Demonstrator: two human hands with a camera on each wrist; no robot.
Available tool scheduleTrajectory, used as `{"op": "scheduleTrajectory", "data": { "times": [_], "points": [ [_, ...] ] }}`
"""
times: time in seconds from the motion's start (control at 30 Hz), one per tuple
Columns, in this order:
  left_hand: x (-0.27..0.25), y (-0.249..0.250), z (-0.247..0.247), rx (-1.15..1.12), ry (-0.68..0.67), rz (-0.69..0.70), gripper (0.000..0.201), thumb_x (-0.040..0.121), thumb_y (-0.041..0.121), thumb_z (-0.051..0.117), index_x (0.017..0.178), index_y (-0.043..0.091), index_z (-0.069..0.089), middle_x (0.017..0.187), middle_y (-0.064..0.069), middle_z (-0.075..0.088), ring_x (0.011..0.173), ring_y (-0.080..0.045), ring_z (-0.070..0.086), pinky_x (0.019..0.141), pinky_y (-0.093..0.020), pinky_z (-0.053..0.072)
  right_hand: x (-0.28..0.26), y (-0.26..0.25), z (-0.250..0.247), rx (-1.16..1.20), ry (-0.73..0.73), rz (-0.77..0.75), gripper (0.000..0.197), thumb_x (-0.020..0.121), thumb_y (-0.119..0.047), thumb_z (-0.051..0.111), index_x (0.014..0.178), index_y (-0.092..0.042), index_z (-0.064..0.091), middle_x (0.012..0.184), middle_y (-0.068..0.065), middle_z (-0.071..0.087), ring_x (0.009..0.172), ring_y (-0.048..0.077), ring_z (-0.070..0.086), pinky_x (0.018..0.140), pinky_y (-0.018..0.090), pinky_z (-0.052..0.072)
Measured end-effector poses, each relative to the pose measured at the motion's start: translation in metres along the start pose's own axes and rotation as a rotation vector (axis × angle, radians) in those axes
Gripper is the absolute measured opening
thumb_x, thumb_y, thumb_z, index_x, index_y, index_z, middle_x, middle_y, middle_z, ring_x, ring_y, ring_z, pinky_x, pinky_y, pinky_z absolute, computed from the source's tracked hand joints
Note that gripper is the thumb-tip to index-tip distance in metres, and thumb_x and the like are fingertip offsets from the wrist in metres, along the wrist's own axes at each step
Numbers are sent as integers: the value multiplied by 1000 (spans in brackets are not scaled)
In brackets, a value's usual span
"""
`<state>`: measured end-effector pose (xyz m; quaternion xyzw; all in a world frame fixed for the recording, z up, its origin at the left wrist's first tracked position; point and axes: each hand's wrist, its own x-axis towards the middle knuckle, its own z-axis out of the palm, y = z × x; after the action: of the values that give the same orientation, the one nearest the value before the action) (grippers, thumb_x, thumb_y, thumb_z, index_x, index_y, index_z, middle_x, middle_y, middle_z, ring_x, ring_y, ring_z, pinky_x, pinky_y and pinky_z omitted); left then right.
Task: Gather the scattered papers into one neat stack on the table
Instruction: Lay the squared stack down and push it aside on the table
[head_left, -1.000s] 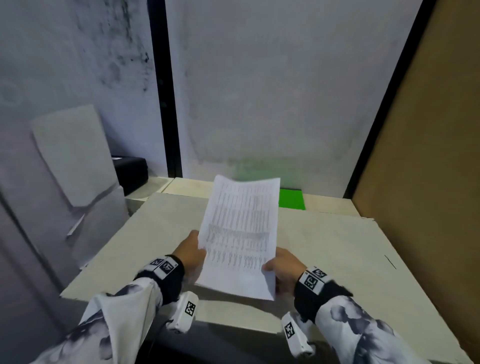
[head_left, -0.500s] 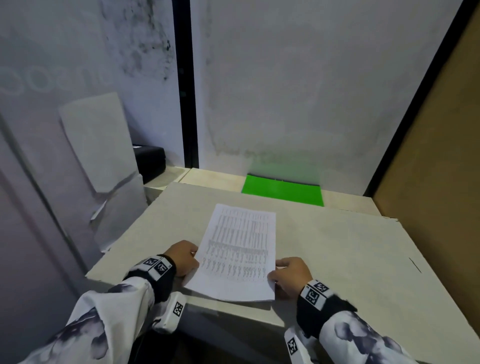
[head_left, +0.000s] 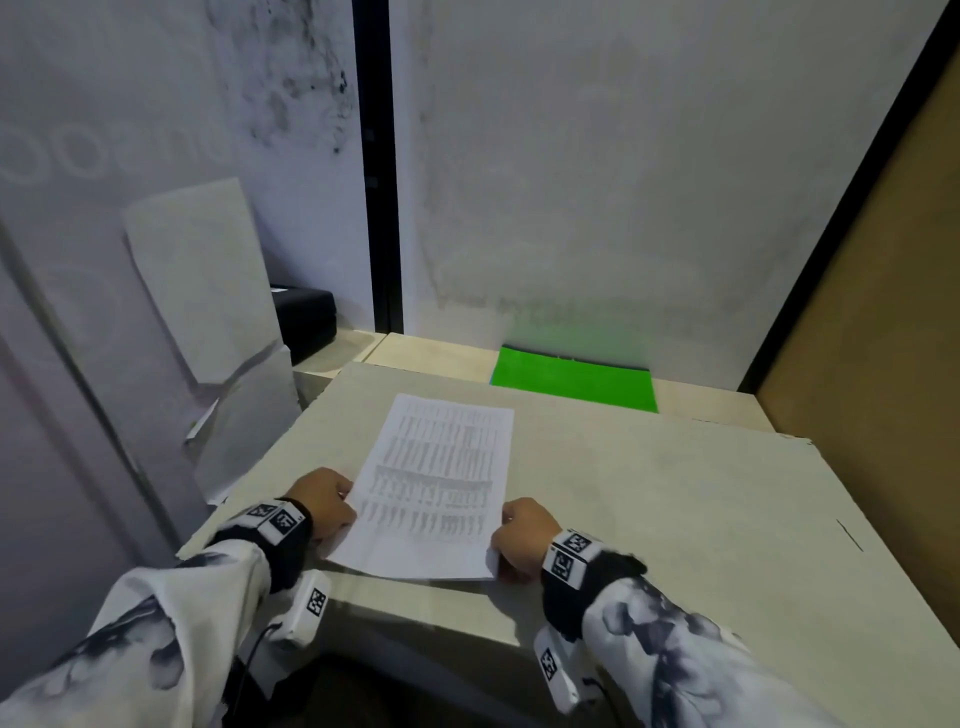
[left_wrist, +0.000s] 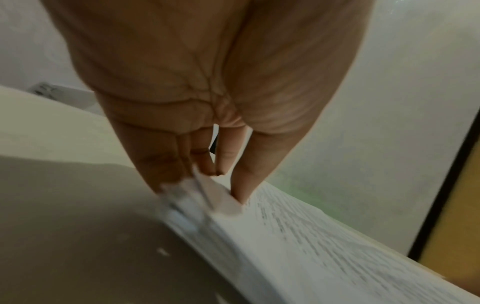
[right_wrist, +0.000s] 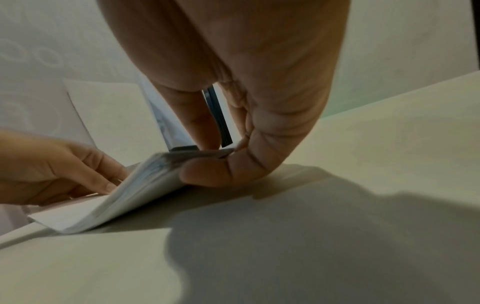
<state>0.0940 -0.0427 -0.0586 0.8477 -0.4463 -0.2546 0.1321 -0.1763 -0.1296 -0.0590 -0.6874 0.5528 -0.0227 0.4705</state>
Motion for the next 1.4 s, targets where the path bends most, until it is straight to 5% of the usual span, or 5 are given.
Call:
{"op": "scheduleTrajectory", "data": {
  "times": [0.43,0.77,0.9,1.23,1.4],
  "points": [
    [31,-36,-35,196,59,-83,17,79,20,73,94,13,77,103,-8,76,95,-25,69,81,-28,54,21,-48,38,-79,-16,-48,34,84,-6,61,116,6,67,98,18,71,71,25,66,67,29,59],
    [36,-32,-36,342,69,-64,19,81,19,72,69,12,59,72,-4,57,76,-25,59,68,-25,41,28,-63,43,-401,-51,-61,30,72,-18,84,71,-9,56,75,0,60,82,23,61,82,33,57],
    [36,-29,-34,420,56,-70,12,86,20,66,80,10,65,99,-12,72,88,-27,66,71,-25,44,24,-66,43,-393,-51,-53,36,66,-20,89,67,-12,54,72,-1,60,81,22,63,81,33,59],
    [16,-19,-28,487,141,-74,40,91,34,58,126,14,55,133,-10,55,119,-29,59,100,-37,50,7,-50,27,-161,-31,-32,19,80,-19,74,87,-8,61,92,7,71,86,25,67,78,33,56],
    [-6,19,-15,432,144,19,55,90,45,56,140,24,44,140,-10,43,127,-34,46,102,-50,47,-6,-22,1,-17,-16,-23,46,89,-14,69,132,-3,56,104,14,70,94,30,70,87,39,60]
  ]
}}
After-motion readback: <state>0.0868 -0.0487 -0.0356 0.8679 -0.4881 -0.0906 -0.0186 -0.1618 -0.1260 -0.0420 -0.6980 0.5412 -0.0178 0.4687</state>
